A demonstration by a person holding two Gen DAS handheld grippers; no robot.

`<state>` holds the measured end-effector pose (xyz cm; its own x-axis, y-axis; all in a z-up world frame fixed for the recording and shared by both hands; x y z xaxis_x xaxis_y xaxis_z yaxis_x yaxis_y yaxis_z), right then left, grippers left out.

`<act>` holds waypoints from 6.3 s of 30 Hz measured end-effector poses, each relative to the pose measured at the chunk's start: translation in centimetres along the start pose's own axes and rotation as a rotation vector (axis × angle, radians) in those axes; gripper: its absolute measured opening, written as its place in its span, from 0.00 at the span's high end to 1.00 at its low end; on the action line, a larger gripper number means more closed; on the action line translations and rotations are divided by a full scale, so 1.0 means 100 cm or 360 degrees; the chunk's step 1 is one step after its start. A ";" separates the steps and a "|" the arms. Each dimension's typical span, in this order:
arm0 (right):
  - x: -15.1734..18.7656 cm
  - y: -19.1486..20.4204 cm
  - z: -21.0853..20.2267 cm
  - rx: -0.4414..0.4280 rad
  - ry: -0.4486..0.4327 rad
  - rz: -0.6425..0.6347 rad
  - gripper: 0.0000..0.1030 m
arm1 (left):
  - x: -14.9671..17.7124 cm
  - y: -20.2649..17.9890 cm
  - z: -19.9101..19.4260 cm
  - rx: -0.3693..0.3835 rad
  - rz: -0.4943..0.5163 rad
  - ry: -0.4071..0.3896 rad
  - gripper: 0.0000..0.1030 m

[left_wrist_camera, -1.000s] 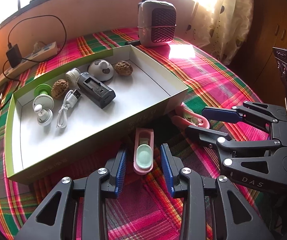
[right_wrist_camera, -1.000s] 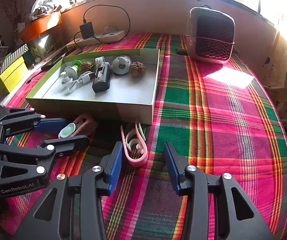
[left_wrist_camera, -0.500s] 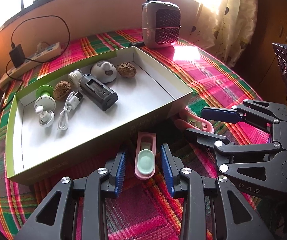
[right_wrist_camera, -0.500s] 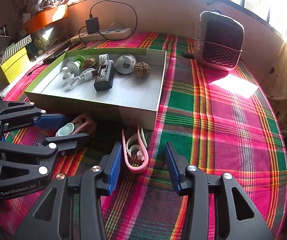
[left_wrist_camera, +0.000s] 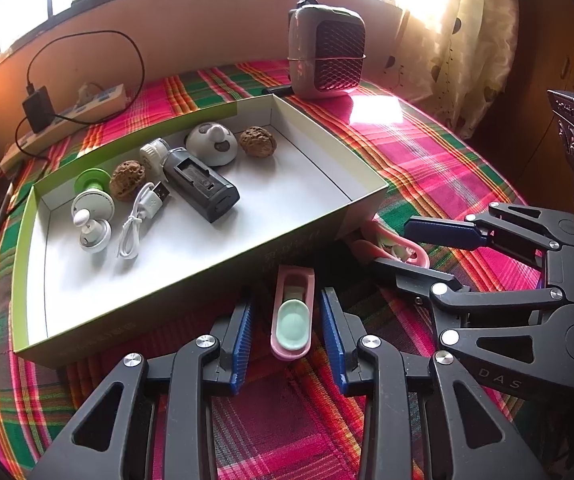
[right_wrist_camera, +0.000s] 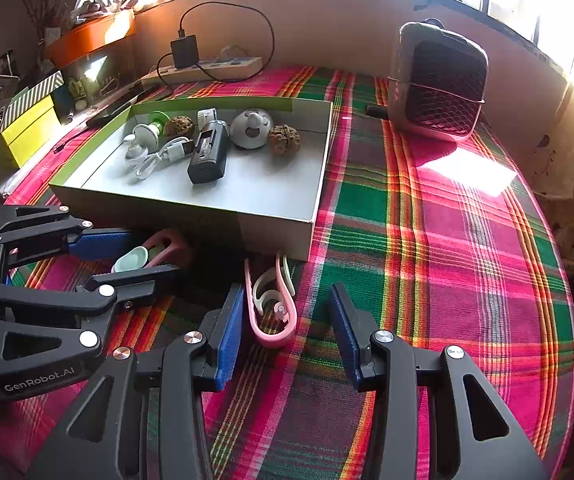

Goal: Organize objects
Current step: 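Close the left gripper on the pink case while the right gripper grasps the pink hook, then carry the pink case with the left gripper while the right gripper carries the hook into the box, then open the left gripper to release the pink case while the right gripper releases the hook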

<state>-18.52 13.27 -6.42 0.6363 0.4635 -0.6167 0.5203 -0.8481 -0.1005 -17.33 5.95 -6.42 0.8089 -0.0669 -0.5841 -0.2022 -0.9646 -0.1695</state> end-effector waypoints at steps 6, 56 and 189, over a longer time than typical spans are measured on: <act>0.001 0.000 -0.001 0.0002 -0.0006 0.0011 0.71 | 0.000 0.004 -0.001 -0.0029 -0.0007 -0.0006 0.81; 0.007 0.013 -0.023 -0.0003 -0.0052 0.0066 0.77 | 0.008 0.006 -0.021 -0.0087 -0.0007 -0.0054 0.85; -0.088 0.003 0.065 -0.0097 0.0094 0.0038 0.76 | -0.057 0.067 0.027 -0.0218 -0.0215 0.0009 0.83</act>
<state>-27.68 7.27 -6.07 0.6805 0.4593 -0.5710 0.5373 -0.8425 -0.0373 -24.80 0.57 -6.41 0.8268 0.0645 -0.5587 -0.0147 -0.9906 -0.1361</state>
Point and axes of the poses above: each gripper's, at about its wrist camera, not at the fingertips, and z roughly the way its jaws point, y to its left, x to its underside, the point moved 9 cm from there along z, roughly the way its jaws point, and after that the axes turned 9 degrees about -z, right-handed, at the moved point
